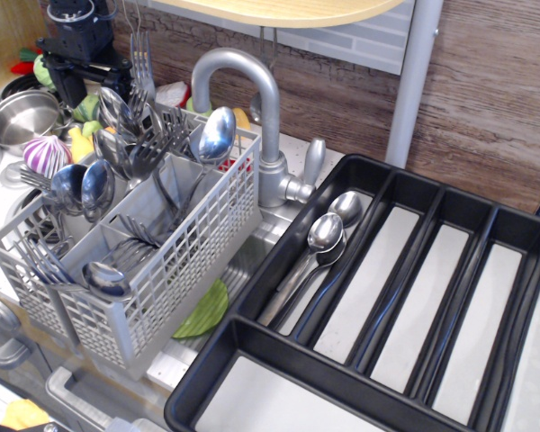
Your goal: Put small spoon from basket to tray
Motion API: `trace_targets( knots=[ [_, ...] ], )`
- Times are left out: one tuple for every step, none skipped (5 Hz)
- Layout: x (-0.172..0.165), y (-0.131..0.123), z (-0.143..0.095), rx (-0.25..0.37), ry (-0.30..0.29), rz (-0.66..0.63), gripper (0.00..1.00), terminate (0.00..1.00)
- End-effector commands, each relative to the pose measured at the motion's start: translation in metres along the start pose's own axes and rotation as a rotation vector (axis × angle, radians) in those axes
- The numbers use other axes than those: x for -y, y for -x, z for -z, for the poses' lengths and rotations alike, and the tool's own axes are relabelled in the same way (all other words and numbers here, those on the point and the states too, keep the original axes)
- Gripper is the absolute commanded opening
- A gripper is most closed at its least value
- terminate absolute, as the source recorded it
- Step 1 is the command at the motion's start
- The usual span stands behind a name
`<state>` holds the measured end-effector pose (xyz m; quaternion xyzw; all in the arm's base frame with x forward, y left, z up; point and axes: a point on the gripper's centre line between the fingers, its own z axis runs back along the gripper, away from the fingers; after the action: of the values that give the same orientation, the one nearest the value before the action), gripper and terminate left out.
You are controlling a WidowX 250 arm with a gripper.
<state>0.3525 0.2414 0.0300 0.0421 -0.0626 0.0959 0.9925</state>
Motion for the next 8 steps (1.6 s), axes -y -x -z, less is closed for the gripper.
trace_targets(
  knots=[
    [-0.004, -0.013, -0.018, 0.062, 0.097, -0.014, 0.00, 0.00],
    [-0.004, -0.010, -0.024, 0.084, 0.211, -0.047, 0.00, 0.00],
    [0.002, -0.006, -0.041, 0.067, 0.259, -0.075, 0.00, 0.00],
    [0.010, -0.004, -0.060, 0.024, 0.272, -0.112, 0.00, 0.00],
    [0.015, -0.003, -0.088, -0.007, 0.241, -0.125, 0.00, 0.00],
    [0.036, -0.010, -0.137, -0.043, 0.102, 0.037, 0.00, 0.00],
    [0.054, -0.015, -0.177, -0.076, 0.006, 0.021, 0.00, 0.00],
    [0.065, -0.010, -0.210, -0.111, -0.045, -0.002, 0.00, 0.00]
  ],
)
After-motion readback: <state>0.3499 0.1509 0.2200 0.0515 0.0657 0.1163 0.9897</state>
